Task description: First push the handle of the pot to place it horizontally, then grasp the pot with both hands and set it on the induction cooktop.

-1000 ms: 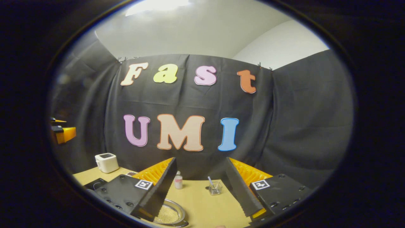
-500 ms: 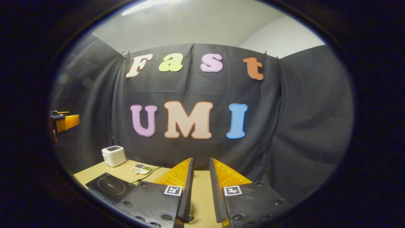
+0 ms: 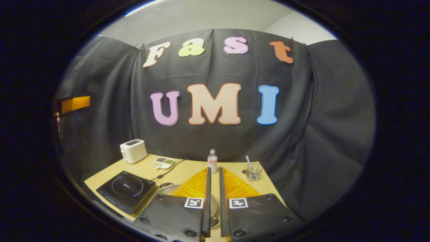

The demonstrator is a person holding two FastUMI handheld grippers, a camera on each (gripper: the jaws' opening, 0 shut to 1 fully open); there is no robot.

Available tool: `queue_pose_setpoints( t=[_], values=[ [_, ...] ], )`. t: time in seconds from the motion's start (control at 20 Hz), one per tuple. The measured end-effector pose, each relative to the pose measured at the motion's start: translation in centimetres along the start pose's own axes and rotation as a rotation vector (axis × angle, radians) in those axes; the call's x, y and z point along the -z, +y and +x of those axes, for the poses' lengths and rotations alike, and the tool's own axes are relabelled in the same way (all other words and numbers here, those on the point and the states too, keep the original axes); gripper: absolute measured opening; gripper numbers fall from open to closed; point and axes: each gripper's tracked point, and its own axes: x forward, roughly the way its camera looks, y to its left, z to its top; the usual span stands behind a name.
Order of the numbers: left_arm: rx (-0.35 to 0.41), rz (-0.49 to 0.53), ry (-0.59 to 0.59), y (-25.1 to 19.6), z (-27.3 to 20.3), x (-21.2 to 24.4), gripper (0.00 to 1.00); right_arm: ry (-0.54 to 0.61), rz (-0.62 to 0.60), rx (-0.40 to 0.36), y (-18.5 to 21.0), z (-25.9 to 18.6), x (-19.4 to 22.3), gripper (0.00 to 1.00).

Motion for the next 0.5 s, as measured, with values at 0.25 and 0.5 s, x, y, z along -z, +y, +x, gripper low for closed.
queue_pose_setpoints(
  t=[0.25, 0.5],
  values=[
    [-0.016, 0.008, 0.001, 0.6, 0.0, -0.1, 0.95, 0.139, -0.007, -0.051, 1.0, 0.8, 6.2, 0.02],
    [-0.042, 0.009, -0.001, 1.9, -0.3, -0.3, 0.95, 0.297, -0.019, -0.088, 2.3, 1.0, 13.0, 0.02]
  ],
)
